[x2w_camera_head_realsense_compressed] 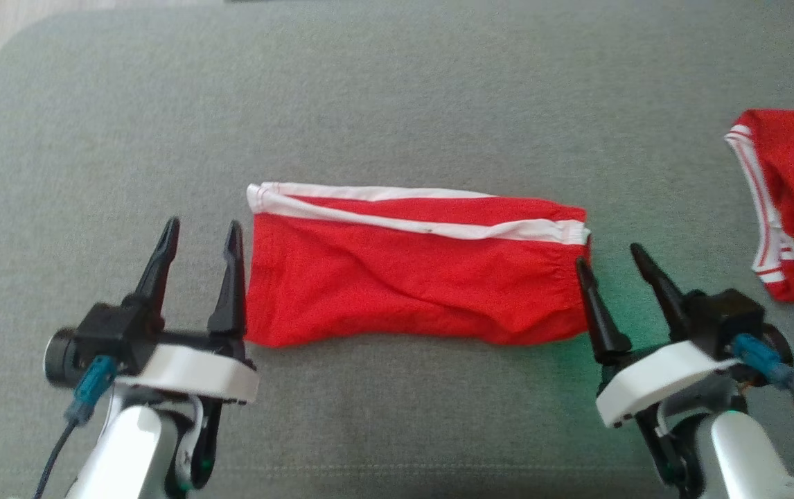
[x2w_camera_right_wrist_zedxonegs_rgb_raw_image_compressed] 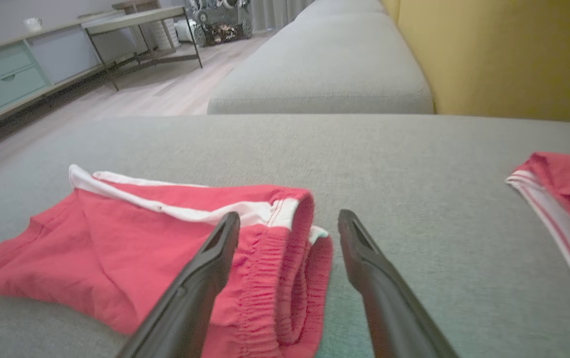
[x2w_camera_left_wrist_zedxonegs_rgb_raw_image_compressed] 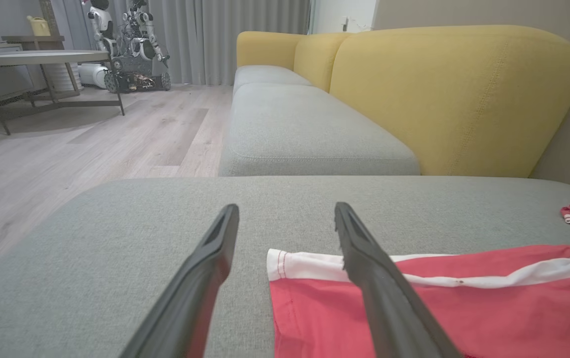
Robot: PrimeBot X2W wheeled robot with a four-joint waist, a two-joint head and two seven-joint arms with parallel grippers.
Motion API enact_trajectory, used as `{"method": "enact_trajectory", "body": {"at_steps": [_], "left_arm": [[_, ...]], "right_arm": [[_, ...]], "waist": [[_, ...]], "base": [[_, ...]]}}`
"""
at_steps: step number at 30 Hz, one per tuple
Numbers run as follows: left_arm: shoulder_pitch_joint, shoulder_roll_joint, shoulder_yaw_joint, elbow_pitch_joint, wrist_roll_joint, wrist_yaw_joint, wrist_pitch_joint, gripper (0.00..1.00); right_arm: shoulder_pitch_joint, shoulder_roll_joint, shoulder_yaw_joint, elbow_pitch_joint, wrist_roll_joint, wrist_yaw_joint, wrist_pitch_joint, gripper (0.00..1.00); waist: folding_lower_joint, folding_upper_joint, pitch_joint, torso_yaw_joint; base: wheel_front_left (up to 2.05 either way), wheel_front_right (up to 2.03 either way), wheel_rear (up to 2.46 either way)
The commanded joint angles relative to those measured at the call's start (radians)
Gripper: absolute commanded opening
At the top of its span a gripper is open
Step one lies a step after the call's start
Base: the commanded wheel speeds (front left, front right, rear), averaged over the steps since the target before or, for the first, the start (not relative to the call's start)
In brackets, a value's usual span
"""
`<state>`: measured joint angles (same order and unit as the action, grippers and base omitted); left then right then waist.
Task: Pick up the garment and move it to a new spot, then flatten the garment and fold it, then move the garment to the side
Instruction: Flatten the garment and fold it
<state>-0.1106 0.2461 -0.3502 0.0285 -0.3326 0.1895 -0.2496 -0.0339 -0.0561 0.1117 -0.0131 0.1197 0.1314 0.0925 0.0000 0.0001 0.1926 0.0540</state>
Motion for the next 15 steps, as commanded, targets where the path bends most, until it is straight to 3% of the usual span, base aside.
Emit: {"method": "enact_trajectory", "body": {"at_steps": [1, 15], "left_arm": [[-0.06, 0.003, 0.028, -0.029, 0.013, -0.009, -0.012, 1.0], [-0.109, -0.049, 0.047, -0.008, 0.053, -0.053, -0.012, 1.0]], "right_arm": [[-0.052, -0.009, 0.039, -0.006, -0.011, -0.001, 0.006, 1.0], [-0.096, -0.008, -0.06, 0.214, -0.021, -0.001, 0.051, 1.0]], "waist": [[0.0, -0.0001, 0.036, 0.03], [0.0, -0.0001, 0.107, 0.072]], "base": [[0.0, 0.0, 0.0], [0.0, 0.0, 0.0]]}}
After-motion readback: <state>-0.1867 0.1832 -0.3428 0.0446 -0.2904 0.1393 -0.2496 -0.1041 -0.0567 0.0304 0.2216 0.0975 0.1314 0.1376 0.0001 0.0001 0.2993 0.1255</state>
